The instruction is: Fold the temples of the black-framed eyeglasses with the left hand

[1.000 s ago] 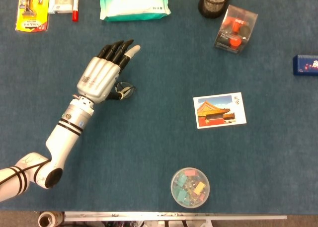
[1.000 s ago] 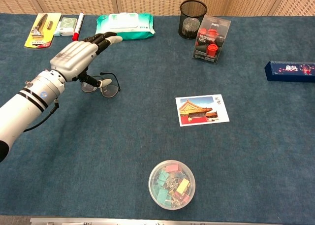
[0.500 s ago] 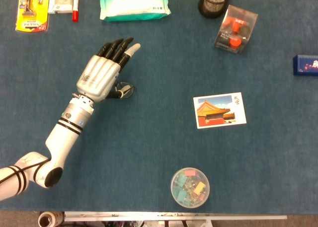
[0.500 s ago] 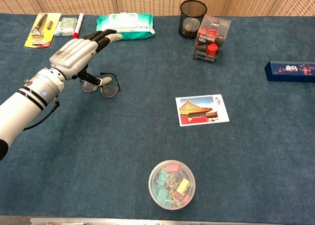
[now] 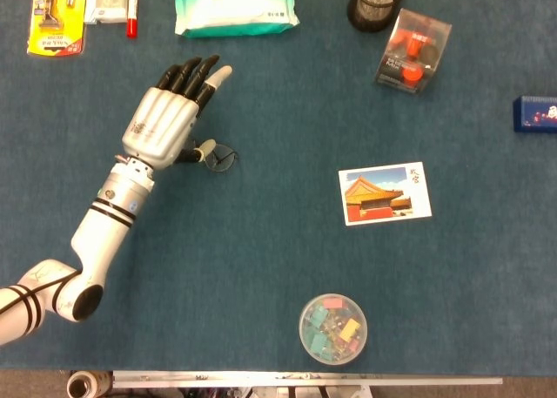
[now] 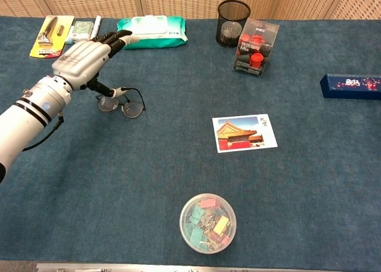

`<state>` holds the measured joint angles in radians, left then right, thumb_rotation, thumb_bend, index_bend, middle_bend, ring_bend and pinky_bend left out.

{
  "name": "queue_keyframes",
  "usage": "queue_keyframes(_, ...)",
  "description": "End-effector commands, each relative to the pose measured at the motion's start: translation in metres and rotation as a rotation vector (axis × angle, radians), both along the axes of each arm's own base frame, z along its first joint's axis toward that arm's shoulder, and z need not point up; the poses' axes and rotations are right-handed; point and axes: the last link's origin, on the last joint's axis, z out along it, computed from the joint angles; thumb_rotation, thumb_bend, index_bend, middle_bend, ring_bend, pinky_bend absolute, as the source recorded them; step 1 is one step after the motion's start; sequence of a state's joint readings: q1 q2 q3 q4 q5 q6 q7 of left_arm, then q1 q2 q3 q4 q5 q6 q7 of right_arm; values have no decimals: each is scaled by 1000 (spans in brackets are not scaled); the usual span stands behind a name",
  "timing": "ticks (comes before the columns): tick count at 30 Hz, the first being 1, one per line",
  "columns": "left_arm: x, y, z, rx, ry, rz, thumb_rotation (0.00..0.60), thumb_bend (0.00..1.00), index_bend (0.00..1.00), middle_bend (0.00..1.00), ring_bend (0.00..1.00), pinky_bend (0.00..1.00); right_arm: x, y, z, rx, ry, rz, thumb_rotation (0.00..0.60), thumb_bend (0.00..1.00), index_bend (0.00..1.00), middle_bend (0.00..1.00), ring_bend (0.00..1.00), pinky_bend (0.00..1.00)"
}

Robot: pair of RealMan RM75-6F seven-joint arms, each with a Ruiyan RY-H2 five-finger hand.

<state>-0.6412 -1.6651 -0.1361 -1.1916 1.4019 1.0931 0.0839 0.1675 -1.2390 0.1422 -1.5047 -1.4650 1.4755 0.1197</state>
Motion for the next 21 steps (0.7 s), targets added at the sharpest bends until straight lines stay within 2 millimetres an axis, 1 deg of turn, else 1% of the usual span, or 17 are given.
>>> queue_keyframes(1,-1,3,-2,-3,-1,5,600,225,66,31,18,108,0,0,-1,2,2,-1,600,604,577,521,420,657)
queue_keyframes(21,-7,1,-21,-43,6,26,600,225,66,31,18,108,-3,2,0,3,3,-12,600,604,577,521,420,657)
